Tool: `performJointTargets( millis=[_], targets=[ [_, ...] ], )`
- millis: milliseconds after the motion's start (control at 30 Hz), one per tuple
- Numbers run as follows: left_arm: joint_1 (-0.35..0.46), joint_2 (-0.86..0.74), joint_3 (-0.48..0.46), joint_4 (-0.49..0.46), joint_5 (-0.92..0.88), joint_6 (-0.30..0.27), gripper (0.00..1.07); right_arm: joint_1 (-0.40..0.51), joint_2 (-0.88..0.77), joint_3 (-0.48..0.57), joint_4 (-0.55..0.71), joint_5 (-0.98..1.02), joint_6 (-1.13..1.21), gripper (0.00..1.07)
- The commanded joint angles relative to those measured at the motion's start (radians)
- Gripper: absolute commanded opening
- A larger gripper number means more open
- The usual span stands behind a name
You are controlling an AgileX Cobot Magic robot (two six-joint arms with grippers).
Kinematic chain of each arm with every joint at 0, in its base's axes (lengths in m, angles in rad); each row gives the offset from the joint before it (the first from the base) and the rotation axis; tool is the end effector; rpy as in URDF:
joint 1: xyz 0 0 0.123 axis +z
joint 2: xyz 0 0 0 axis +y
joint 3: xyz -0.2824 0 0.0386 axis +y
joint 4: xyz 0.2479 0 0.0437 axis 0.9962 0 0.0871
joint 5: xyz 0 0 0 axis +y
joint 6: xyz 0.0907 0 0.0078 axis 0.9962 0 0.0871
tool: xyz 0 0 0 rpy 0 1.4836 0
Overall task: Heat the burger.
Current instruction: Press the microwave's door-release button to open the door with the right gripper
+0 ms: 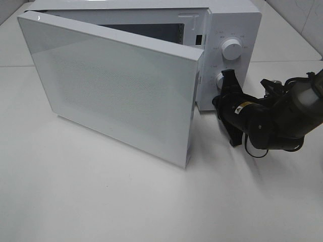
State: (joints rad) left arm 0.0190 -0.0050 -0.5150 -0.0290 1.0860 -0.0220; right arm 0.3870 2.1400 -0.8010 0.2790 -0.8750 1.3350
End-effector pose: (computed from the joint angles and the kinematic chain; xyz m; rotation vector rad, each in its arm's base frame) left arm -0.0084 -0.0025 0.2793 -0.0399 2.0491 -0.0366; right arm 0.3464 0.1204 0.0744 1.2515 1.6956 1.0092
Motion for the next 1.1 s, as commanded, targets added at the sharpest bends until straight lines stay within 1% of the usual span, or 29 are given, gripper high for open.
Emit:
performJointTargets(
  millis=[33, 400, 533, 600, 1100],
  targets=[
    [0.001, -0.017, 0.000, 0.001, -0.015, 0.002, 1.02, -0.028, -0.013, -0.049, 0.015, -0.146, -0.009, 0.01],
    [0.001, -0.017, 0.000, 0.001, -0.015, 0.002, 1.02, -0.027, -0.031, -0.042, -0.012, -0.089, 0.029, 0.02],
    [0.001, -0.017, 0.000, 0.001, -0.015, 0.002, 1.02, -0.027, -0.041, -0.026, -0.012, -0.088, 0.025, 0.02],
    [0.001, -0.017, 0.000, 0.001, -0.015, 0.002, 1.02, -0.025, -0.048, 0.006, -0.013, -0.080, 0.029, 0.02],
    [0.001, -0.017, 0.000, 0.001, -0.015, 0.002, 1.02, -0.021, -0.051, 0.062, -0.056, -0.072, 0.053, 0.02]
  ],
)
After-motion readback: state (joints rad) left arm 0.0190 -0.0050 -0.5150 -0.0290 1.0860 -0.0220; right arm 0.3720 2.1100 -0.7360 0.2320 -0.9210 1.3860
